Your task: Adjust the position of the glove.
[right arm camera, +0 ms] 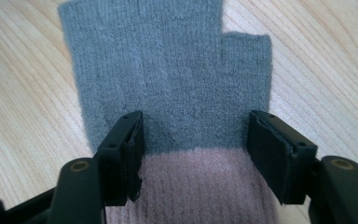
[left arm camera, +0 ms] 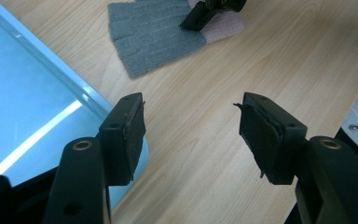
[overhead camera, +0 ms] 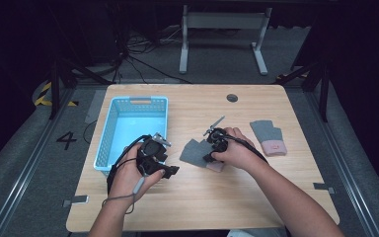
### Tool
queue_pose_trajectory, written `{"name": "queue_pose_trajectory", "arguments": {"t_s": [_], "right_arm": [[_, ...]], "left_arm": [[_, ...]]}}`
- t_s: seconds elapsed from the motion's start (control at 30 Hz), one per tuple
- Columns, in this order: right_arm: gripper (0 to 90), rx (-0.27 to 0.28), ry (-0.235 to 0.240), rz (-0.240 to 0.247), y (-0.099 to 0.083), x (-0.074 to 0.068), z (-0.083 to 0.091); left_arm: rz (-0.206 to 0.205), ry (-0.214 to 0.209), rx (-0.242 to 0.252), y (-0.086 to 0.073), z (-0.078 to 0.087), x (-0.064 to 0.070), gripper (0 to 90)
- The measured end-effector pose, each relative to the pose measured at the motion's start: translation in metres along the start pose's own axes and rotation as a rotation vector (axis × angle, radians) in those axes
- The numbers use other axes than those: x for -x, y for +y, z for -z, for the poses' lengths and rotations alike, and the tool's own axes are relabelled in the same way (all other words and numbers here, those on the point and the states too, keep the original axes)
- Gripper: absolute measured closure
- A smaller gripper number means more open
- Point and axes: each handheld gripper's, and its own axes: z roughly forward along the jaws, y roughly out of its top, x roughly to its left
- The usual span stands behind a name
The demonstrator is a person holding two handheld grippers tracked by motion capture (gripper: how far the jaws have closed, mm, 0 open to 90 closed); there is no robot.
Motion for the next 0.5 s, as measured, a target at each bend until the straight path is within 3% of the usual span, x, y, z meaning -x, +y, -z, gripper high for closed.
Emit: {"name": "queue_pose_trajectory", "arguments": {"t_s": [0.2, 0.4, 0.5], "right_arm": [[44.5, -0.017, -0.015, 0.005, 0.0023, -0.0010, 0.0000], [64.3, -0.015, -0.009, 0.014, 0.0021, 0.0001, 0.0022], [68.7, -0.014, -0.002, 0.023, 0.0024, -0.0008, 0.0024]], "left_arm": [[0.001, 0.001, 0.008, -0.0001, 0.0011, 0.0000, 41.1], [-0.003, 0.002, 0.005, 0.0001, 0.0007, 0.0002, 40.8], [-0.003, 0.004, 0.005, 0.0002, 0.0005, 0.0001, 40.8]]}}
